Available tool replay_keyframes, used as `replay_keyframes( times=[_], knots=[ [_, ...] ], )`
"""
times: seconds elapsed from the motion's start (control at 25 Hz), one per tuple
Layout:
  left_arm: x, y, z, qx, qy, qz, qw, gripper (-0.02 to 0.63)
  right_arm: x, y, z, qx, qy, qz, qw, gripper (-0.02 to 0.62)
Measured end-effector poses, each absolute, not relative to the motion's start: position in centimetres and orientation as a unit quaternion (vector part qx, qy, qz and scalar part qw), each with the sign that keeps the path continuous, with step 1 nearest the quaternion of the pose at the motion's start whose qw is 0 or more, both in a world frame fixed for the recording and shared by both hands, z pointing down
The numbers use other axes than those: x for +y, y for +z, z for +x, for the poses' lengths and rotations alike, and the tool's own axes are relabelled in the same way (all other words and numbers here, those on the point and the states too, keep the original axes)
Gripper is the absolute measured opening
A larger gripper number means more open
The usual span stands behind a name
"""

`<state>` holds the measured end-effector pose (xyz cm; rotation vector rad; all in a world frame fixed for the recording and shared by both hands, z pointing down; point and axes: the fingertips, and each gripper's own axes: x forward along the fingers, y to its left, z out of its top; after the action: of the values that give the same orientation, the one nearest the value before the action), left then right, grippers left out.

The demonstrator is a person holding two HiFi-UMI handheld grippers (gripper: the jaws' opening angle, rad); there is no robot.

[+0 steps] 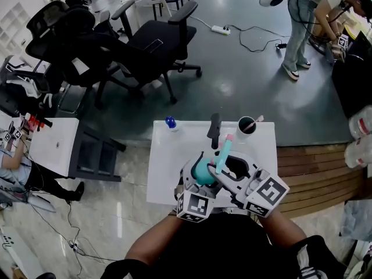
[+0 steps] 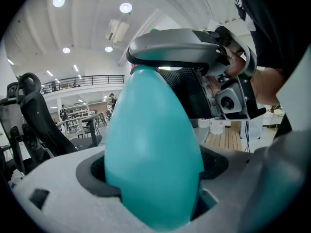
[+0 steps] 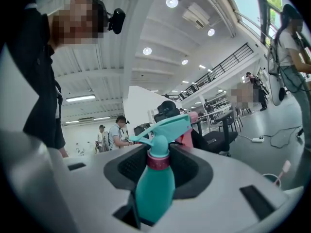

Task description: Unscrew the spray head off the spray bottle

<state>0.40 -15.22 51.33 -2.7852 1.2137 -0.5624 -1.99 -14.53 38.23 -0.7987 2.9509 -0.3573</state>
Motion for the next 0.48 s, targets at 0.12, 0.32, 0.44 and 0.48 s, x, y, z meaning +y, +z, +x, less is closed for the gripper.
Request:
replay_keyframes(
  times=[0.12,0.32,0.44,0.48],
  knots=[
    [-15.2,51.1,0.5,0.388,-0.177,-0.904,0.028,0.468,-14.4,38.0,-2.1,0.962,-0.109,-0.249,0.031,0.147],
    [-14.1,50.6,1.3,0.343,-0.147,-0.928,0.018,0.468,-13.4,37.4,-2.4,0.976,-0.080,-0.201,0.028,0.147],
    [-12.5,48.5,2.4,0.272,-0.109,-0.956,0.028,0.468,-11.4,36.4,-2.8,0.989,-0.063,-0.133,0.015,0.147],
    [-11.9,47.8,2.7,0.248,-0.098,-0.963,0.032,0.468,-10.7,36.2,-2.9,0.993,-0.055,-0.108,0.009,0.147]
  ],
)
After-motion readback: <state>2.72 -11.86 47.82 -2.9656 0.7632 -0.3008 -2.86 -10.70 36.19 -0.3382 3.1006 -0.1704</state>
